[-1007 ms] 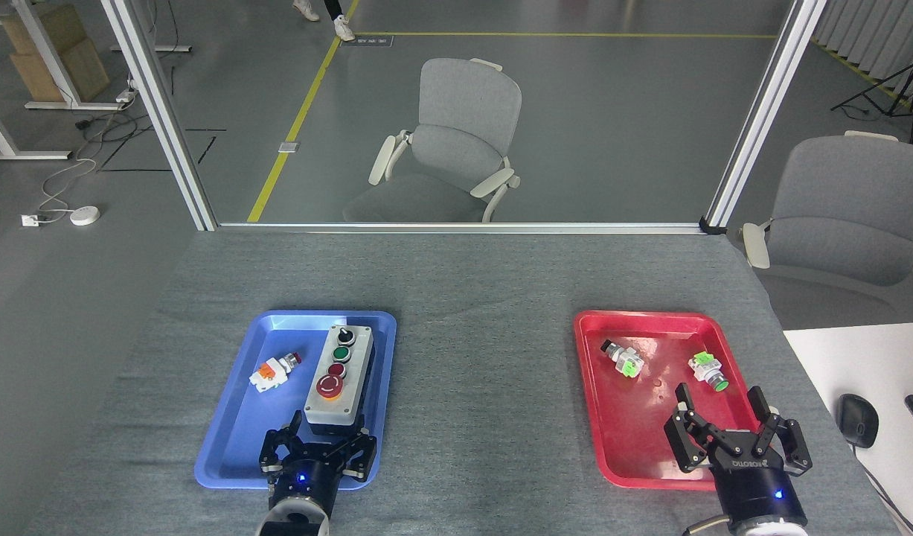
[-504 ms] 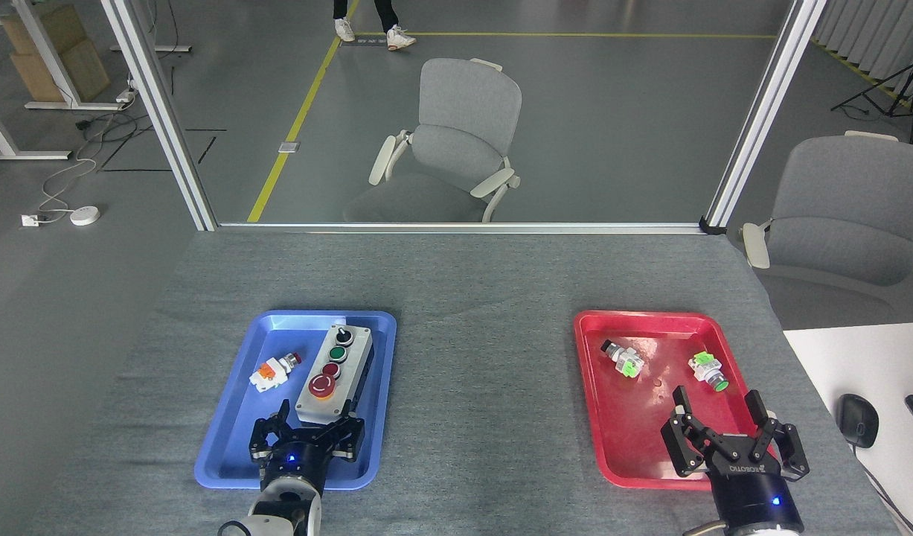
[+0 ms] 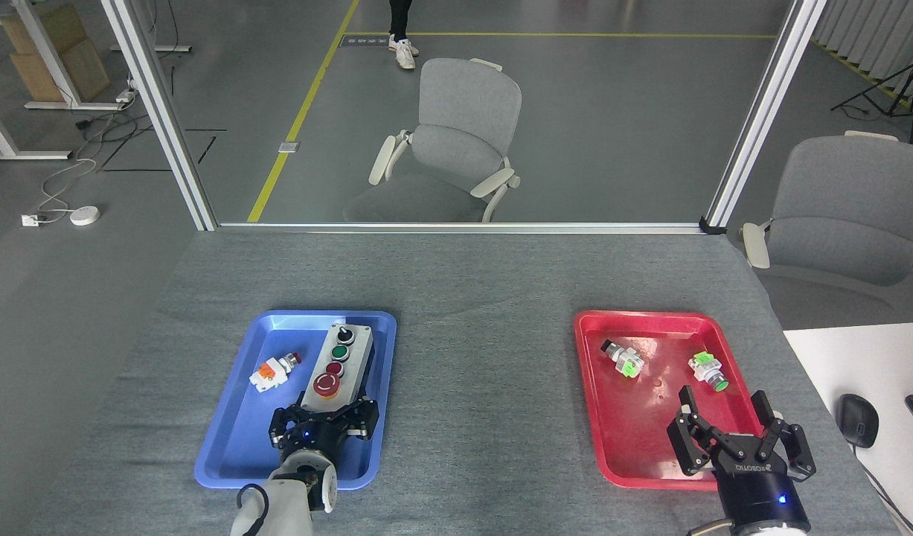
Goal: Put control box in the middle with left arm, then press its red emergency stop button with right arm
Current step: 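Grasp the grey control box with the left gripper and lift it, then carry the control box toward the table middle and lower it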
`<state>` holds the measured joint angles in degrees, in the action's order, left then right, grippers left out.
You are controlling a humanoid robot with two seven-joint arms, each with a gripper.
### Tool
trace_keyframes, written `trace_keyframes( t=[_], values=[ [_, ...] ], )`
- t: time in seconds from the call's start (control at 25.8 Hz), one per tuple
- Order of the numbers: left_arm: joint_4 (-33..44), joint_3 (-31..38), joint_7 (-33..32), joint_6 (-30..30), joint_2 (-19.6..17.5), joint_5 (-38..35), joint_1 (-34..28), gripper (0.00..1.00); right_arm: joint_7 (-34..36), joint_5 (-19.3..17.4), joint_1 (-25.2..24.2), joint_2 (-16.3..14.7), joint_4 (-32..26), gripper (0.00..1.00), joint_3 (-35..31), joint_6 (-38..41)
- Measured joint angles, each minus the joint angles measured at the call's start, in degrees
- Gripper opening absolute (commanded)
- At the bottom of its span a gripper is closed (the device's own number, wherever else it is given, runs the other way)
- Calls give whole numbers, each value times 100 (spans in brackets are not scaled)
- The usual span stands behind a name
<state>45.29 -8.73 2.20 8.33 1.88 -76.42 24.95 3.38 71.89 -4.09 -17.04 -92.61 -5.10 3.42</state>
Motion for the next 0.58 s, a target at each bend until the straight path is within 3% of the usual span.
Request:
trace_keyframes(
  t=[0.04,0.08,0.12,0.39,0.58],
  values=[
    [-47,-3,2,-14,10,6,38,54,0,0,-1,0,-10,98,-6,1],
    [-72,-6,8,-38,13,8,64,24,-1,3,-1,-1,-18,98,-7,5],
    [-86,-10,9,-105,10,8,80,0,-1,7,-4,-1,-23,98,-9,7],
    [174,17,7,-514,-61,27,93,0,-4,40,-5,12,-33,98,-21,36],
    [1544,261,-3,-545,-270,201,-310,0,-6,62,14,46,-28,98,-26,37]
  ],
)
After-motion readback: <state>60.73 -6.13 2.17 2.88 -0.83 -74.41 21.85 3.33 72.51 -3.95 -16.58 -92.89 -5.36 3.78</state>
